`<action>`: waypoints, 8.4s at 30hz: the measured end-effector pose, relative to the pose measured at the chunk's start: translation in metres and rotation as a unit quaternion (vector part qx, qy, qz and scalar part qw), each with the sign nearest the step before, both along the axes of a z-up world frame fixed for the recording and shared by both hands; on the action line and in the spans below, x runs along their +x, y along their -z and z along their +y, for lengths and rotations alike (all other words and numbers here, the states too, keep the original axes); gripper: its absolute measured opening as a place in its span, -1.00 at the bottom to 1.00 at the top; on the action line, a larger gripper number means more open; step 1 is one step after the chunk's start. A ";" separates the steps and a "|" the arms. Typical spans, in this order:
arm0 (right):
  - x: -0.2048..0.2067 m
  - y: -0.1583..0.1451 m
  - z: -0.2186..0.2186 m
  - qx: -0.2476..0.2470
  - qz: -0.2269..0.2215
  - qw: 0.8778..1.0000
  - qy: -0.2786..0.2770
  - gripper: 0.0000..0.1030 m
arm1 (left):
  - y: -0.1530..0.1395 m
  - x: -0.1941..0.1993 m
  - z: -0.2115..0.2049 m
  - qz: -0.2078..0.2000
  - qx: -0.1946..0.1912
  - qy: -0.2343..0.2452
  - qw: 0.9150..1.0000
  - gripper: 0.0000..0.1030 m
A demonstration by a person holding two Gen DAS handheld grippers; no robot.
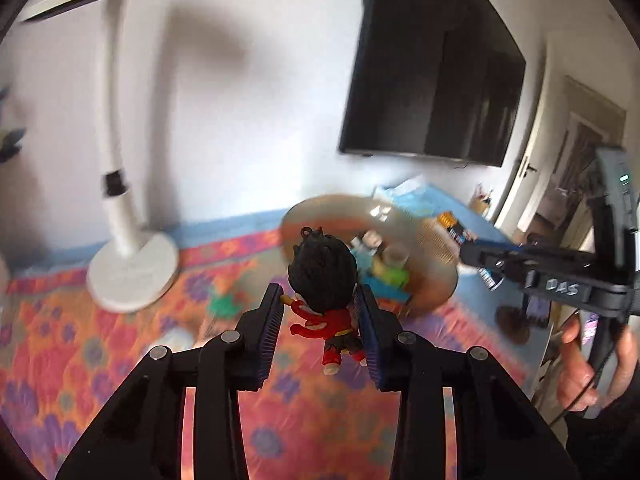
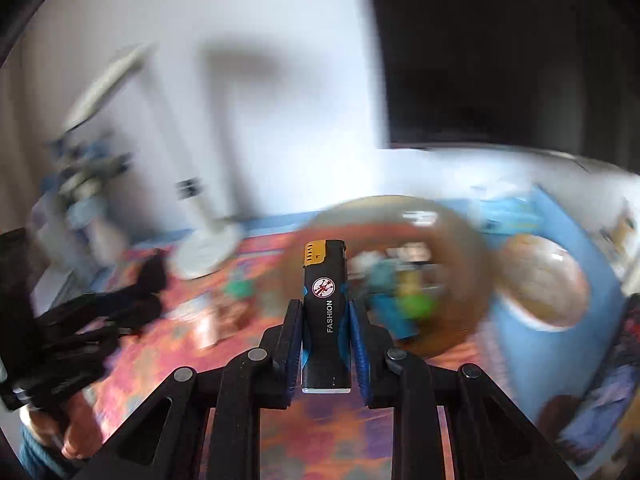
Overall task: Organize rigid objects
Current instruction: 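Carry the doll and black lighter over the bowl and release both, then grasp the pink oval case with the left tool while the right tool grasps the capybara card box, then carry the pink case and card box over the bowl and release both, then grasp the pink stone with the left tool while the right tool grasps the tape dispenser, then carry the pink stone and tape dispenser over the bowl and release both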
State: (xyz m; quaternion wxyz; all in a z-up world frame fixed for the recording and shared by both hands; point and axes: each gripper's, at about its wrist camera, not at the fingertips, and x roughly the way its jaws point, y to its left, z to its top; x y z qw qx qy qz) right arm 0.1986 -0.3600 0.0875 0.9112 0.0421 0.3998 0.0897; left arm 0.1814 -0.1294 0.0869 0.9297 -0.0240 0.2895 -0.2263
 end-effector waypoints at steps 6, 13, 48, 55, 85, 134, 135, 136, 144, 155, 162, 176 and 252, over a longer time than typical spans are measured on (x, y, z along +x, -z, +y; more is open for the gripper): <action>0.062 0.046 -0.044 -0.041 0.110 0.991 0.068 -0.57 | 0.042 0.086 -0.054 0.129 -0.027 0.037 0.991 -0.34; 0.068 0.064 -0.048 -0.062 0.124 0.987 0.085 -0.38 | 0.066 0.096 -0.085 0.150 -0.023 0.039 0.988 -0.07; -0.004 0.149 0.144 0.009 0.070 0.992 -0.104 0.64 | 0.133 -0.033 0.158 0.090 0.026 -0.251 0.963 0.87; -0.006 0.148 0.141 0.010 0.065 0.993 -0.102 0.64 | 0.134 -0.031 0.155 0.101 0.036 -0.256 0.961 0.87; -0.012 0.135 0.116 0.062 0.026 0.996 -0.058 0.61 | 0.117 -0.006 0.087 0.113 0.081 -0.119 0.983 0.74; -0.002 0.159 0.152 -0.016 0.119 0.983 -0.140 -0.12 | 0.152 -0.006 0.122 0.130 0.106 -0.179 0.969 -0.37; -0.007 0.158 0.152 -0.024 0.113 0.983 -0.143 -0.12 | 0.151 -0.006 0.122 0.129 0.108 -0.179 0.969 -0.37; -0.010 0.158 0.153 -0.033 0.110 0.983 -0.146 -0.08 | 0.151 -0.007 0.122 0.129 0.109 -0.179 0.969 -0.37; 0.000 0.161 0.179 -0.088 0.086 0.979 -0.166 0.09 | 0.151 -0.006 0.121 0.127 0.112 -0.180 0.969 -0.37; -0.028 0.152 0.123 0.042 0.097 0.980 -0.172 -0.19 | 0.146 -0.011 0.120 0.113 0.110 -0.183 0.970 -0.38; -0.041 0.137 0.099 0.139 0.090 0.971 -0.174 -0.19 | 0.142 -0.014 0.114 0.108 0.124 -0.193 0.967 -0.44; 0.034 0.025 -0.010 0.034 -0.012 0.999 0.039 -0.19 | -0.022 0.011 -0.003 -0.001 0.021 -0.031 0.999 -0.71; 0.039 0.162 0.230 -0.082 0.120 0.956 -0.255 0.23 | 0.132 -0.025 0.142 0.144 0.044 -0.185 0.971 -0.35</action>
